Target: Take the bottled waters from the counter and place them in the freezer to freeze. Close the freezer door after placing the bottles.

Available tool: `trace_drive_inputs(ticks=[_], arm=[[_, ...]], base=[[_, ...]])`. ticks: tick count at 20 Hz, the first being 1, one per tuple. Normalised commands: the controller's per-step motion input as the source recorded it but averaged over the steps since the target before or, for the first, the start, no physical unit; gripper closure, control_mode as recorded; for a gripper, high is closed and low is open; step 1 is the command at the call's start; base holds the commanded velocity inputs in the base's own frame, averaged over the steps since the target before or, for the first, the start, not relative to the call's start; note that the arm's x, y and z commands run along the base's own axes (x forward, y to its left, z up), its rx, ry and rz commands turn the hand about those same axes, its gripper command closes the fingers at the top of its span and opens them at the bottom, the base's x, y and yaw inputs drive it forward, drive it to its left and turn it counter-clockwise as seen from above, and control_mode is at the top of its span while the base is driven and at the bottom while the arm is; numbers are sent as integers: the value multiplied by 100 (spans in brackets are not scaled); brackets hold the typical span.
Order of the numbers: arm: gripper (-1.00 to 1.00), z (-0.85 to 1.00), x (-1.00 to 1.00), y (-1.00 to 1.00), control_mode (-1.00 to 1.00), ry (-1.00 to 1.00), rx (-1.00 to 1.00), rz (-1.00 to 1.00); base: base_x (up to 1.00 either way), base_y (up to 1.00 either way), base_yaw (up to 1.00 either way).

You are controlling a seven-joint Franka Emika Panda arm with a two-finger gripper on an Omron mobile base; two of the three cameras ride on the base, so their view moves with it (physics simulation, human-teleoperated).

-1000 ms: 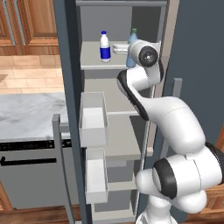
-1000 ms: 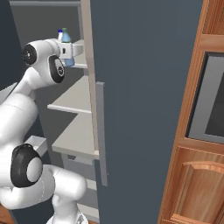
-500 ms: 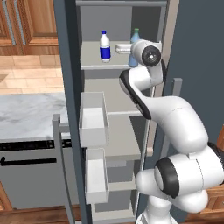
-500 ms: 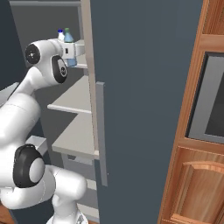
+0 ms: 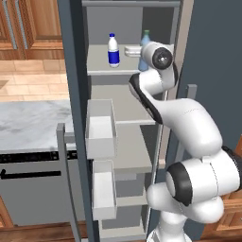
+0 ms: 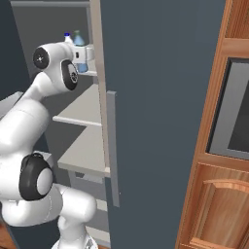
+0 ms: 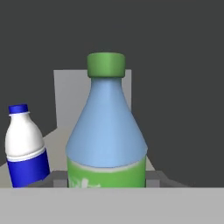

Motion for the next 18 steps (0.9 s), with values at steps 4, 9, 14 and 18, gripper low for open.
trace_drive_inputs(ticks=[4,9,14,18], arm=[[100,-6,38,0,-100,0,0,0],[100,-21,20,0,-100,-2,-2,0],[100,-22,25,0,-100,0,-4,0],[100,-17,36,0,-100,0,-6,0]], base=[[0,0,0],[0,0,0],[0,0,0],[0,0,0]])
